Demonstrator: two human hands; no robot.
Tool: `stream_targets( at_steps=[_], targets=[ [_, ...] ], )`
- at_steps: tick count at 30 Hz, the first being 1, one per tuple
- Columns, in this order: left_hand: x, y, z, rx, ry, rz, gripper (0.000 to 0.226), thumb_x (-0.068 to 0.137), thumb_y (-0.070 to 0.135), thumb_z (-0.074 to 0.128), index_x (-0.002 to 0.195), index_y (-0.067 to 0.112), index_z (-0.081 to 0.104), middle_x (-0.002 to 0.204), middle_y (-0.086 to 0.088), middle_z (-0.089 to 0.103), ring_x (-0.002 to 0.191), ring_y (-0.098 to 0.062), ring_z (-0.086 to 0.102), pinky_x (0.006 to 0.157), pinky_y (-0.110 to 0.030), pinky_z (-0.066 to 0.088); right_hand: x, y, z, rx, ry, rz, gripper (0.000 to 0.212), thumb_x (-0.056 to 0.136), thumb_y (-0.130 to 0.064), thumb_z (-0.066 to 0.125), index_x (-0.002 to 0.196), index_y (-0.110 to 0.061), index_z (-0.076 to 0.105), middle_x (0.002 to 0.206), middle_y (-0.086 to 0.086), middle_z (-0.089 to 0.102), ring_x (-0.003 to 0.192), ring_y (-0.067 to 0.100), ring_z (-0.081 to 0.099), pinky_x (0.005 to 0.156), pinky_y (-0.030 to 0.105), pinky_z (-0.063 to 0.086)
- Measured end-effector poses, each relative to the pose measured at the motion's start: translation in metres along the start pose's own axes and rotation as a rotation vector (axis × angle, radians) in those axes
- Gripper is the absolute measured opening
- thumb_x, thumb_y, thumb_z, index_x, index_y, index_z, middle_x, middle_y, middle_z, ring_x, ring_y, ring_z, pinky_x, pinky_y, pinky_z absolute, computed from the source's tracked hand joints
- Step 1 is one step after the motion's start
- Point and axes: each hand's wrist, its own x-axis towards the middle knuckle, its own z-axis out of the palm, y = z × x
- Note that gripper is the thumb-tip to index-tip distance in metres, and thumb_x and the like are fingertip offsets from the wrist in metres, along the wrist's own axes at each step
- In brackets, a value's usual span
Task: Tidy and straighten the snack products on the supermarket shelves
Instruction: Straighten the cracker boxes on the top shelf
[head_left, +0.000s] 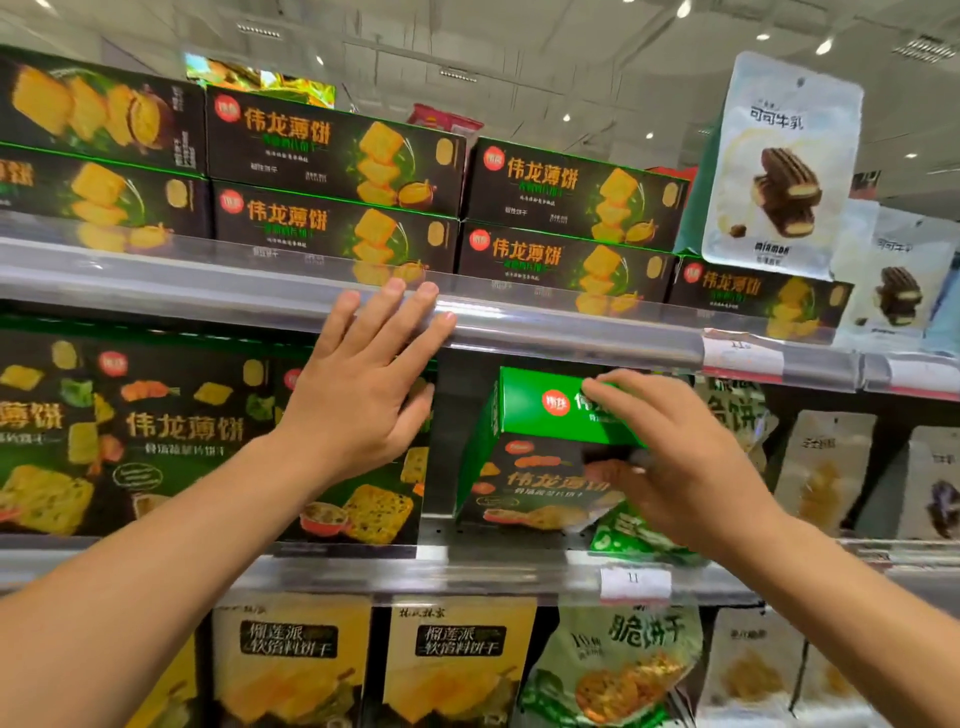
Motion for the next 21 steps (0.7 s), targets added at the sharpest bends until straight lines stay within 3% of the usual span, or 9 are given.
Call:
stream_targets(
  at_steps=[4,8,15,21],
  targets=[
    [0.001,0.007,0.005,-0.035,0.093,-0.057,0.062,0.086,0.030,0.048,0.146,0.015,0.045,0.156,-0.010,0.035,0.144,-0.034,0.029,0.118,-0.051,0.012,-0.002,-0.001,0.025,0.110,-0.077,0.090,0.068,0.069,-0.017,0.086,0.131,-0.011,0.058,0.137,0.009,0.055,0.123,0.036,0.051,0.097,0.054,0.047],
    [0.001,0.009,0.006,-0.072,0.097,-0.075,0.062,0.086,0.029,0.046,0.146,0.015,0.044,0.157,-0.009,0.034,0.146,-0.032,0.026,0.119,-0.046,0.005,0.017,0.006,0.036,0.179,-0.128,0.118,0.064,0.079,-0.021,0.079,0.137,-0.016,0.053,0.146,0.006,0.047,0.132,0.032,0.044,0.107,0.044,0.039],
    [0.000,0.008,0.006,-0.096,0.106,-0.082,0.062,0.086,0.028,0.043,0.147,0.015,0.044,0.157,-0.008,0.034,0.146,-0.031,0.025,0.120,-0.044,0.003,0.051,0.018,0.056,0.149,-0.183,0.225,0.054,0.090,-0.028,0.066,0.141,-0.018,0.050,0.132,0.006,0.059,0.121,0.026,0.054,0.098,0.036,0.045],
    [0.001,0.007,0.007,-0.078,0.121,-0.074,0.063,0.083,0.024,0.048,0.146,0.016,0.045,0.156,-0.008,0.035,0.146,-0.031,0.027,0.119,-0.046,0.005,0.066,0.019,0.065,0.279,-0.193,0.353,0.050,0.089,-0.026,0.068,0.137,-0.029,0.054,0.126,0.001,0.064,0.115,0.020,0.058,0.093,0.032,0.050]
  ],
)
